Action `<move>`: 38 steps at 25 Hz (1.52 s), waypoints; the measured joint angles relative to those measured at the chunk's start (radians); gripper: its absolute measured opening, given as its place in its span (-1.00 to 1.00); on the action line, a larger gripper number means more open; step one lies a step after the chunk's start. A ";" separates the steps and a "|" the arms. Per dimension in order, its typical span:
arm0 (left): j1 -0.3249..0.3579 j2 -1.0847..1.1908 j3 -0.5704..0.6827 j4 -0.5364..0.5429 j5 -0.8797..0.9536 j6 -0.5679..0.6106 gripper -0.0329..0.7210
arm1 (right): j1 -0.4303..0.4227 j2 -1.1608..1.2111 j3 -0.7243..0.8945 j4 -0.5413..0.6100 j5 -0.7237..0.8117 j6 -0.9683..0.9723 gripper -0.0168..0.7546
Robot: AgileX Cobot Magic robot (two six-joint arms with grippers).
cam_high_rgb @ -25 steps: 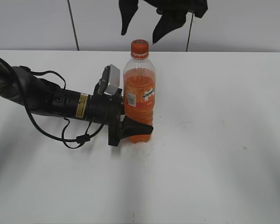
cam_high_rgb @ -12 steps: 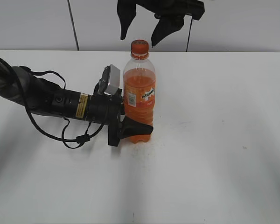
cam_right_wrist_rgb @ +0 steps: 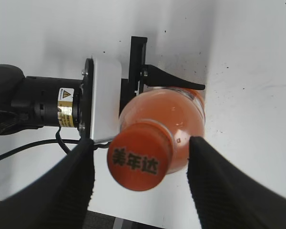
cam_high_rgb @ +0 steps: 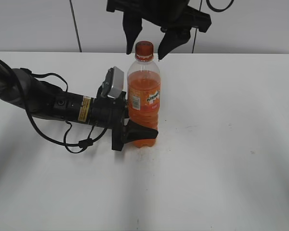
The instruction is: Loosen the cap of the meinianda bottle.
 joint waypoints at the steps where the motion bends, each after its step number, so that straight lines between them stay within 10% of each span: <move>1: 0.000 0.000 0.000 0.000 0.000 0.000 0.15 | 0.000 -0.002 0.000 -0.002 0.000 0.000 0.24; 29: 0.000 0.000 0.000 0.000 0.000 0.000 0.15 | 0.001 0.011 -0.026 0.006 0.000 -0.011 0.14; 38: 0.000 0.000 0.000 0.000 -0.001 0.000 0.15 | 0.001 0.011 -0.026 -0.003 0.002 -0.026 -0.23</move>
